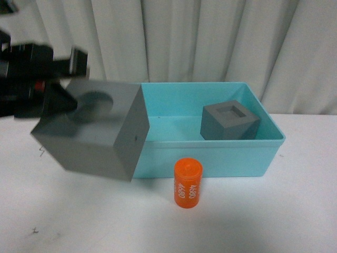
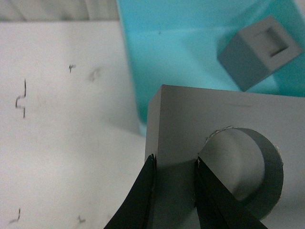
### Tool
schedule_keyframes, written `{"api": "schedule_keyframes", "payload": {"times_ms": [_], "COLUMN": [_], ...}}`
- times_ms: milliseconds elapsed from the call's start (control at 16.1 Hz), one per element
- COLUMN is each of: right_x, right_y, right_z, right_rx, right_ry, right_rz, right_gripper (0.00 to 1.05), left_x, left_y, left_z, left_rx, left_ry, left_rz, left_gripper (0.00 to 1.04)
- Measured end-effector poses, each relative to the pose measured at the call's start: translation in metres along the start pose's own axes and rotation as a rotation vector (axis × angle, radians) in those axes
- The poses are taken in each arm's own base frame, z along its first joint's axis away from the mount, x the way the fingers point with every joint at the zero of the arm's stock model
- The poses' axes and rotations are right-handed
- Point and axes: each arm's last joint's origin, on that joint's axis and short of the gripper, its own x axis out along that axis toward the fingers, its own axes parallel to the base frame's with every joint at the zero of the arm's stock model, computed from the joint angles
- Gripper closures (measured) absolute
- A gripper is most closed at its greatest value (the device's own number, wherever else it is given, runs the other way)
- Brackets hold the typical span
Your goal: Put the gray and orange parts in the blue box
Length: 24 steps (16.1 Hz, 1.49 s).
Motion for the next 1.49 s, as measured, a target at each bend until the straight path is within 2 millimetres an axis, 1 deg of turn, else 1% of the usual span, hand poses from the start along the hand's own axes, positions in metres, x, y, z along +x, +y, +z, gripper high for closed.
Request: {"api": "schedule_keyframes", "payload": {"times_ms": [62, 124, 186, 248, 373, 559, 683, 807, 869, 931, 993, 1180, 1242, 1366, 1490], "right_x": [0.000, 0.000, 0.000, 0.000, 0.000, 0.000, 0.000, 0.000, 0.000, 0.000, 0.000, 0.000, 0.000, 0.000, 0.000], "right_y": [0.000, 0.000, 0.000, 0.000, 0.000, 0.000, 0.000, 0.000, 0.000, 0.000, 0.000, 0.000, 0.000, 0.000, 0.000], "right_z": [0.000, 0.000, 0.000, 0.000, 0.000, 0.000, 0.000, 0.000, 0.000, 0.000, 0.000, 0.000, 0.000, 0.000, 0.000], "right_rx": [0.000, 0.000, 0.000, 0.000, 0.000, 0.000, 0.000, 0.000, 0.000, 0.000, 0.000, 0.000, 0.000, 0.000, 0.000], "right_ry": [0.000, 0.000, 0.000, 0.000, 0.000, 0.000, 0.000, 0.000, 0.000, 0.000, 0.000, 0.000, 0.000, 0.000, 0.000], "right_rz": [0.000, 0.000, 0.000, 0.000, 0.000, 0.000, 0.000, 0.000, 0.000, 0.000, 0.000, 0.000, 0.000, 0.000, 0.000], "right_gripper": [0.06, 0.06, 0.06, 0.06, 0.06, 0.06, 0.06, 0.06, 0.06, 0.06, 0.06, 0.06, 0.06, 0.06, 0.06], "left_x": [-0.003, -0.002, 0.006, 0.019, 0.047, 0.083, 0.107, 0.127, 0.135, 0.144, 0.147, 0.149, 0.151, 0.155, 0.157], "left_y": [-0.008, -0.021, -0.037, -0.052, -0.075, -0.089, -0.087, -0.080, -0.072, -0.052, -0.044, -0.038, -0.034, -0.024, -0.022], "left_z": [0.016, 0.032, 0.043, 0.053, 0.070, 0.094, 0.102, 0.098, 0.095, 0.087, 0.081, 0.076, 0.072, 0.058, 0.054], "left_rx": [0.007, 0.023, 0.047, 0.057, 0.053, 0.028, 0.015, 0.017, 0.011, -0.009, -0.013, -0.018, -0.020, -0.015, -0.008], "left_ry": [-0.034, -0.048, -0.048, -0.036, -0.011, -0.008, -0.006, 0.030, 0.044, 0.056, 0.064, 0.079, 0.088, 0.126, 0.135], "left_rz": [-0.019, -0.036, -0.055, -0.074, -0.090, -0.050, -0.004, 0.035, 0.058, 0.097, 0.116, 0.130, 0.139, 0.163, 0.179], "left_gripper": [0.87, 0.87, 0.87, 0.87, 0.87, 0.87, 0.87, 0.87, 0.87, 0.87, 0.87, 0.87, 0.87, 0.87, 0.87]}}
